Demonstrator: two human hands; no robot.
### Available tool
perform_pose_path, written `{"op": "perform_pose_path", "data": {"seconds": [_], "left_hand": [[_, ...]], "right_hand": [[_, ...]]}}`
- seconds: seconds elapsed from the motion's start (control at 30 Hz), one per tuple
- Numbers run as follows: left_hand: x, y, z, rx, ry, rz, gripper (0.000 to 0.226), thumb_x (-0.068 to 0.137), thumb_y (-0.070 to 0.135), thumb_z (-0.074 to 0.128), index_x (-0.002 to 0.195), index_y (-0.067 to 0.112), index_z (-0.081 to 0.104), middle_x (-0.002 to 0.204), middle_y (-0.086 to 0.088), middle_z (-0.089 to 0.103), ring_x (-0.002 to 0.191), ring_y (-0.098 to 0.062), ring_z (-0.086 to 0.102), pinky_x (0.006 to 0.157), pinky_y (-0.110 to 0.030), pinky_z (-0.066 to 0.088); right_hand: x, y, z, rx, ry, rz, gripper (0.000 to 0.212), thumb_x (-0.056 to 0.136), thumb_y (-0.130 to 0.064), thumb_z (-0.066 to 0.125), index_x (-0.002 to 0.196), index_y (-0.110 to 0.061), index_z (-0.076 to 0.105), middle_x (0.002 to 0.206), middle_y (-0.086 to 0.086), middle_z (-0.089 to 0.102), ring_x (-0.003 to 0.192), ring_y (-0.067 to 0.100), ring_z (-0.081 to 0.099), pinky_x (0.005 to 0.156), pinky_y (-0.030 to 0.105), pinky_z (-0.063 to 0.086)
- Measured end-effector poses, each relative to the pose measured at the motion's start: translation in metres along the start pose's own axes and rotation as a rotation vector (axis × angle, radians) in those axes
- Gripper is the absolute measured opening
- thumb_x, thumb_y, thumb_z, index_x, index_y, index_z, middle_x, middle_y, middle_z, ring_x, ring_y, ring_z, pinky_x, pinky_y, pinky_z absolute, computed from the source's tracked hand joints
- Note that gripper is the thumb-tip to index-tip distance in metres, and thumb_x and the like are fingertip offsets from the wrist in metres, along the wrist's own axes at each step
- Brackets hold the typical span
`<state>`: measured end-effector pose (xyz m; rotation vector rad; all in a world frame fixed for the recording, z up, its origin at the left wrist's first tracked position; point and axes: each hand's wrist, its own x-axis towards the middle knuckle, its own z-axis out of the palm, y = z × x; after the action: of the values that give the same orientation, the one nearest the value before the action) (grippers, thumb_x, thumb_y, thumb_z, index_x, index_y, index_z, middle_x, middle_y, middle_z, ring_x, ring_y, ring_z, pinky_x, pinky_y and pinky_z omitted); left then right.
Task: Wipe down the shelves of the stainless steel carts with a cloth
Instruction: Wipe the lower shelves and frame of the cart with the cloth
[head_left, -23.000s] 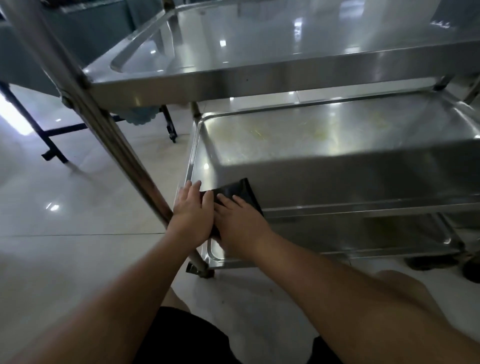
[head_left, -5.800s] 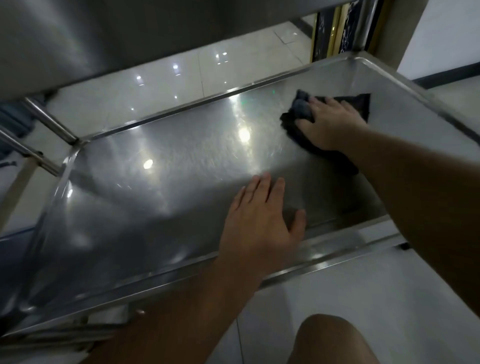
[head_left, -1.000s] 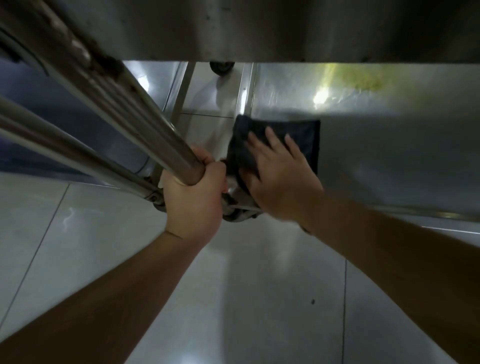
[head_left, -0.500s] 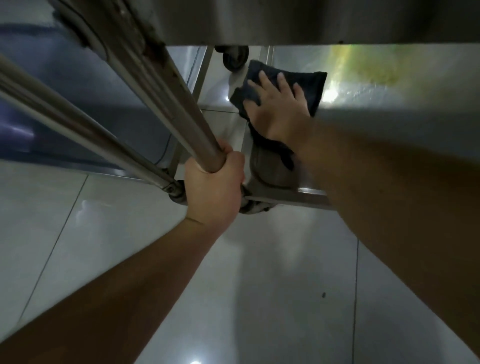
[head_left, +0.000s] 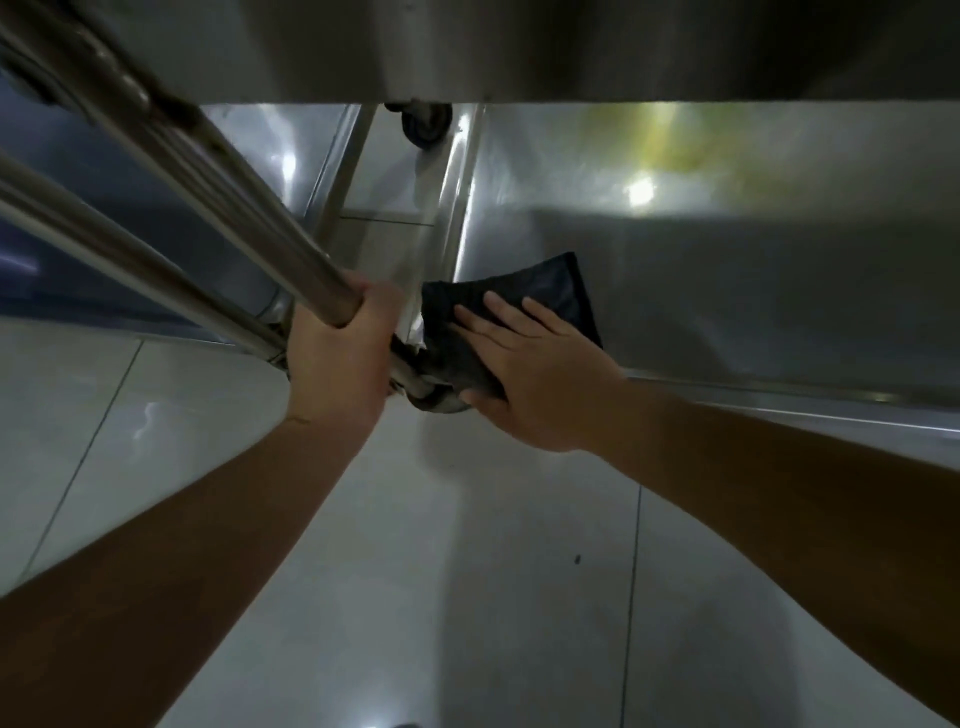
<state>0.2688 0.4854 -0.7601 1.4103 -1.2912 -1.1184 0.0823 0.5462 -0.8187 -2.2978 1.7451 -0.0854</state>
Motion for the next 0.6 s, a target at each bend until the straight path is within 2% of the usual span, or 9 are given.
{"op": "perform_pose_path", "data": {"seconds": [0.1,0.17,0.2,0.27,0.3,0.37,0.47,0.53,0.6], "left_hand": [[-0.015,-0.015,-0.011,0.254,-0.054,-0.062,0.019,0.089,0.026,0.078,0.101,0.025,0.063,0.083,0.008,0.068,0.076,-0.008,0.066,0.069,-0.026,0.056],[-0.032,-0.029,-0.013,0.552,-0.094,-0.199,0.027,0.09,0.026,0.077,0.1,0.006,0.062,0.081,-0.003,0.064,0.073,-0.019,0.06,0.064,-0.032,0.047],[-0.042,-0.035,-0.012,0.675,-0.146,-0.3,0.029,0.09,0.026,0.076,0.098,0.003,0.061,0.082,-0.006,0.063,0.074,-0.023,0.058,0.062,-0.032,0.041],[-0.061,-0.039,-0.005,0.798,-0.327,-0.45,0.023,0.093,0.028,0.073,0.097,0.007,0.064,0.085,-0.006,0.066,0.079,-0.026,0.061,0.063,-0.032,0.042],[-0.07,-0.037,0.003,0.82,-0.422,-0.458,0.018,0.094,0.029,0.072,0.094,0.011,0.066,0.086,-0.006,0.068,0.082,-0.026,0.064,0.064,-0.032,0.044],[-0.077,-0.029,0.021,0.881,-0.556,-0.357,0.014,0.093,0.032,0.071,0.088,0.021,0.066,0.081,-0.002,0.069,0.079,-0.02,0.066,0.06,-0.031,0.046],[-0.082,-0.008,0.06,0.907,-0.698,-0.113,0.011,0.091,0.036,0.07,0.085,0.029,0.062,0.073,0.008,0.068,0.057,-0.003,0.058,0.049,-0.024,0.045],[-0.085,0.007,0.085,0.884,-0.758,0.01,0.007,0.088,0.043,0.064,0.088,0.04,0.059,0.072,0.014,0.067,0.053,-0.002,0.058,0.041,-0.017,0.04],[-0.089,0.015,0.107,0.853,-0.803,0.134,0.009,0.084,0.049,0.058,0.091,0.044,0.056,0.074,0.012,0.067,0.056,-0.004,0.06,0.042,-0.018,0.042]], "right_hand": [[-0.029,0.019,0.001,-0.058,-0.001,-0.019,0.07,0.106,-0.058,0.03,0.166,-0.023,0.02,0.173,-0.006,0.017,0.16,0.02,0.008,0.13,0.045,0.01],[-0.047,0.036,0.0,-0.061,-0.018,-0.005,0.069,0.107,-0.059,0.03,0.166,-0.024,0.018,0.173,-0.007,0.015,0.16,0.018,0.006,0.13,0.044,0.009],[-0.056,0.044,-0.001,-0.066,-0.024,0.006,0.069,0.107,-0.059,0.029,0.166,-0.025,0.017,0.173,-0.007,0.014,0.16,0.017,0.005,0.13,0.044,0.008],[-0.075,0.06,0.0,-0.086,-0.025,0.026,0.069,0.107,-0.06,0.028,0.166,-0.025,0.016,0.173,-0.007,0.014,0.16,0.017,0.005,0.13,0.044,0.009],[-0.087,0.068,-0.001,-0.094,-0.022,0.039,0.07,0.106,-0.06,0.028,0.166,-0.025,0.017,0.173,-0.007,0.014,0.16,0.017,0.006,0.13,0.044,0.009],[-0.105,0.083,-0.002,-0.098,-0.019,0.061,0.071,0.106,-0.063,0.026,0.165,-0.026,0.017,0.173,-0.008,0.014,0.16,0.016,0.005,0.13,0.043,0.008],[-0.138,0.11,-0.005,-0.112,-0.038,0.093,0.073,0.104,-0.066,0.017,0.166,-0.028,0.011,0.172,-0.01,0.005,0.16,0.015,-0.003,0.129,0.041,0.001],[-0.163,0.129,-0.006,-0.124,-0.044,0.12,0.073,0.102,-0.068,0.012,0.165,-0.031,0.005,0.17,-0.011,-0.001,0.159,0.016,-0.006,0.127,0.042,-0.002],[-0.189,0.149,-0.008,-0.131,-0.049,0.155,0.073,0.101,-0.07,0.01,0.163,-0.034,0.001,0.168,-0.011,-0.001,0.159,0.017,-0.006,0.127,0.043,-0.002]]}}
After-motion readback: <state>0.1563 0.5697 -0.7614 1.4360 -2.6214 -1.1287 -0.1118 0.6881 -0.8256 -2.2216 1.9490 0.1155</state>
